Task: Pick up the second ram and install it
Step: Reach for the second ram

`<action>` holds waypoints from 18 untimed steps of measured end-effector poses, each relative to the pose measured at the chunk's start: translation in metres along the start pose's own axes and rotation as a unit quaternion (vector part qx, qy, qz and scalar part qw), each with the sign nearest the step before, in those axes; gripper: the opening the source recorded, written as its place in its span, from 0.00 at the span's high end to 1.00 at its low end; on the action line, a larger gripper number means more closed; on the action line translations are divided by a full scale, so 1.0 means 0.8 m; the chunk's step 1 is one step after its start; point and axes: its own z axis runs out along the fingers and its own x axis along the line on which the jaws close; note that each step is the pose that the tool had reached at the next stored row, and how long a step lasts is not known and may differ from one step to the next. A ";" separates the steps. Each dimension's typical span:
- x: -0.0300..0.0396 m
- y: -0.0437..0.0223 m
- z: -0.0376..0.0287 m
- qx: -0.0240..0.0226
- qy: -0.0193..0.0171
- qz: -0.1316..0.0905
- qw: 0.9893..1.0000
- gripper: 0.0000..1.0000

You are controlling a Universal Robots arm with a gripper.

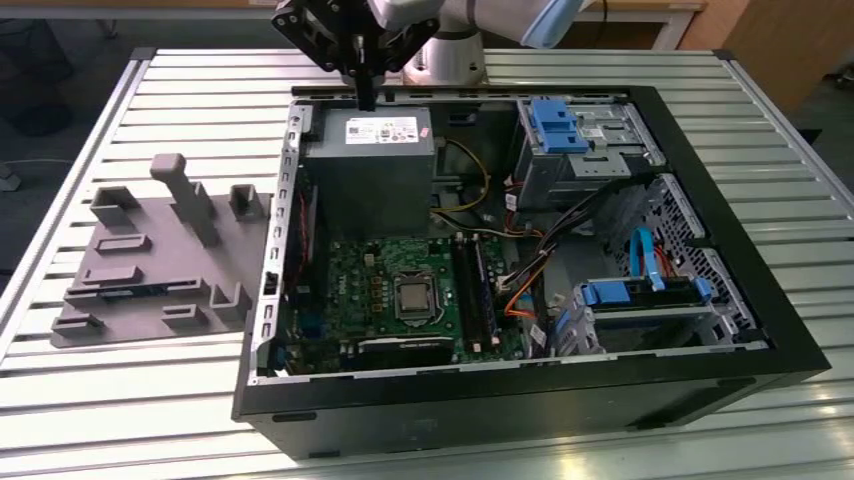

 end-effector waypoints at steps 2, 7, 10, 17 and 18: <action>0.0038 -0.0003 -0.0001 0.000 0.000 0.000 1.000 0.89; 0.0131 -0.0010 -0.0004 0.000 0.000 0.000 1.000 0.89; 0.0182 -0.0014 -0.0005 0.000 0.000 0.000 1.000 0.89; 0.0297 -0.0023 -0.0007 0.000 0.000 0.000 1.000 0.89; 0.0313 -0.0024 -0.0008 0.000 0.000 0.000 1.000 0.89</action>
